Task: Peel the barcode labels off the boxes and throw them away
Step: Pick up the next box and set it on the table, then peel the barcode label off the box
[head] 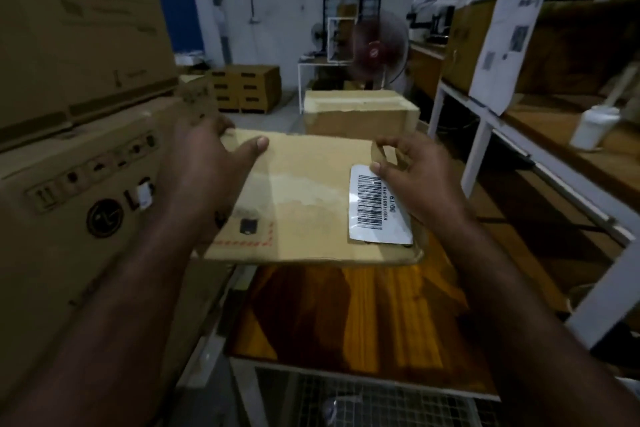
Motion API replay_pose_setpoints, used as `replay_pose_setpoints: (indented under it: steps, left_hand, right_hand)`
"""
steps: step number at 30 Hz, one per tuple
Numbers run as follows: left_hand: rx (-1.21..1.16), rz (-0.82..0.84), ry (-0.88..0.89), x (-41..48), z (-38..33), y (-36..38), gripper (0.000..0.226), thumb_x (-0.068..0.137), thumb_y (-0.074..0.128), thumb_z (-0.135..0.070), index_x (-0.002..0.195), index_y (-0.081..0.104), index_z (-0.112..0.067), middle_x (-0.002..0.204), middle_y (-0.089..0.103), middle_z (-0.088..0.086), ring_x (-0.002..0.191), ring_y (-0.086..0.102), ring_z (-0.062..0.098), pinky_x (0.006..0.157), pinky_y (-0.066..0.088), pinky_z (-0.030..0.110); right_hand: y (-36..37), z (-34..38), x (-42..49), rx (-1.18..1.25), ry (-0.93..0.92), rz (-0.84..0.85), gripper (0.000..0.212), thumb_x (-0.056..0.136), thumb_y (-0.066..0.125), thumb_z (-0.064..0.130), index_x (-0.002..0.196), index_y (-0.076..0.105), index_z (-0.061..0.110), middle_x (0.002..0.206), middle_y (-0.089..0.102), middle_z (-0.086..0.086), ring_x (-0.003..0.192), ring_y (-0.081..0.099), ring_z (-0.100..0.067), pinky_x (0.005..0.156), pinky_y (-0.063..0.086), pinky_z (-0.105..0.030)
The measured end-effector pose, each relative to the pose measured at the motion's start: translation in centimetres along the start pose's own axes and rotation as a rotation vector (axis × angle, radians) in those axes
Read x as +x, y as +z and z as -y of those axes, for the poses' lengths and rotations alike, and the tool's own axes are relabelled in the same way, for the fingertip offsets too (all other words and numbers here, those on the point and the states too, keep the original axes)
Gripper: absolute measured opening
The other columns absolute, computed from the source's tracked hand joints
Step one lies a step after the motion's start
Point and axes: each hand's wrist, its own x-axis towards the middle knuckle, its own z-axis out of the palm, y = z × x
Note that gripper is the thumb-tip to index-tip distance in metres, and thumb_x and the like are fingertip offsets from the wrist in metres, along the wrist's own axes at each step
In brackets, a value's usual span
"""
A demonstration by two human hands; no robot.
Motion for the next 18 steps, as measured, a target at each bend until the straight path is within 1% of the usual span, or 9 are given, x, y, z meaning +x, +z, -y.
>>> replay_pose_setpoints:
  steps: [3,5,7,10,12,13,15,16,18]
  left_hand:
    - [-0.014,0.007,0.055,1.3,-0.4,4.0,0.061,0.082,0.058,-0.069,0.129,0.055,-0.031,0.128,0.054,0.005,0.103,0.059,0.028,0.079,0.054,0.043]
    - [-0.027,0.014,0.107,2.7,-0.5,6.1,0.062,0.082,0.058,-0.068,0.129,0.057,-0.028,0.131,0.052,0.006,0.109,0.057,0.028,0.081,0.052,0.040]
    - [-0.023,0.061,0.119,4.3,-0.4,8.1,0.062,0.083,0.058,-0.066,0.131,0.057,-0.027,0.134,0.051,0.006,0.106,0.058,0.026,0.074,0.049,0.036]
    - [0.015,0.173,0.137,6.6,0.7,11.6,0.057,0.085,0.056,-0.064,0.128,0.057,-0.027,0.128,0.054,0.005,0.093,0.059,0.020,0.062,0.045,0.031]
    - [0.027,0.264,0.144,7.8,1.8,13.7,0.050,0.088,0.054,-0.060,0.125,0.057,-0.026,0.124,0.055,0.005,0.088,0.058,0.018,0.060,0.047,0.030]
    - [0.043,0.303,0.137,8.3,2.3,14.4,0.048,0.091,0.052,-0.058,0.125,0.056,-0.026,0.125,0.053,0.006,0.090,0.058,0.020,0.064,0.050,0.033]
    - [0.145,0.293,0.166,9.2,2.9,15.6,0.047,0.094,0.047,-0.056,0.131,0.051,-0.028,0.136,0.048,0.010,0.110,0.055,0.030,0.085,0.052,0.047]
    - [0.203,0.246,0.230,9.5,2.7,16.0,0.046,0.095,0.047,-0.053,0.134,0.050,-0.029,0.143,0.044,0.010,0.123,0.048,0.034,0.097,0.046,0.053]
    - [0.160,0.155,0.431,9.8,1.5,17.1,0.038,0.096,0.051,-0.042,0.132,0.053,-0.029,0.145,0.045,0.007,0.133,0.039,0.030,0.107,0.035,0.052]
  right_hand:
    - [0.2,-2.4,2.0,-0.059,-0.029,-0.058,0.031,0.083,0.076,0.019,0.114,0.071,0.022,0.123,0.065,-0.001,0.110,0.059,-0.021,0.099,0.048,-0.048]
    - [1.0,-4.0,3.4,-0.093,-0.015,-0.074,0.030,0.083,0.075,0.019,0.113,0.071,0.022,0.126,0.063,-0.001,0.114,0.058,-0.025,0.098,0.048,-0.051]
    - [2.2,-5.7,4.7,-0.141,0.017,-0.069,0.028,0.084,0.074,0.021,0.112,0.070,0.026,0.126,0.062,0.001,0.116,0.057,-0.027,0.097,0.049,-0.051]
    - [4.7,-8.0,5.4,-0.174,0.110,-0.058,0.024,0.086,0.071,0.022,0.109,0.070,0.029,0.118,0.066,0.006,0.106,0.062,-0.021,0.091,0.054,-0.046]
    - [6.4,-9.2,5.1,-0.156,0.171,-0.023,0.026,0.090,0.063,0.022,0.114,0.069,0.031,0.126,0.063,0.009,0.110,0.059,-0.020,0.095,0.052,-0.046]
    - [7.3,-9.6,4.9,-0.198,0.163,0.001,0.029,0.093,0.059,0.023,0.120,0.068,0.032,0.135,0.059,0.009,0.117,0.054,-0.021,0.101,0.047,-0.045]
    - [8.6,-10.2,5.1,-0.328,0.137,0.026,0.033,0.098,0.052,0.028,0.128,0.064,0.032,0.148,0.048,0.010,0.126,0.045,-0.023,0.106,0.037,-0.043]
    - [9.1,-10.4,5.5,-0.340,0.146,0.011,0.034,0.098,0.049,0.031,0.129,0.063,0.031,0.150,0.047,0.010,0.127,0.043,-0.023,0.107,0.035,-0.043]
    - [9.7,-10.6,6.3,-0.313,0.164,-0.037,0.036,0.097,0.046,0.033,0.125,0.067,0.027,0.147,0.051,0.005,0.127,0.047,-0.023,0.108,0.036,-0.046]
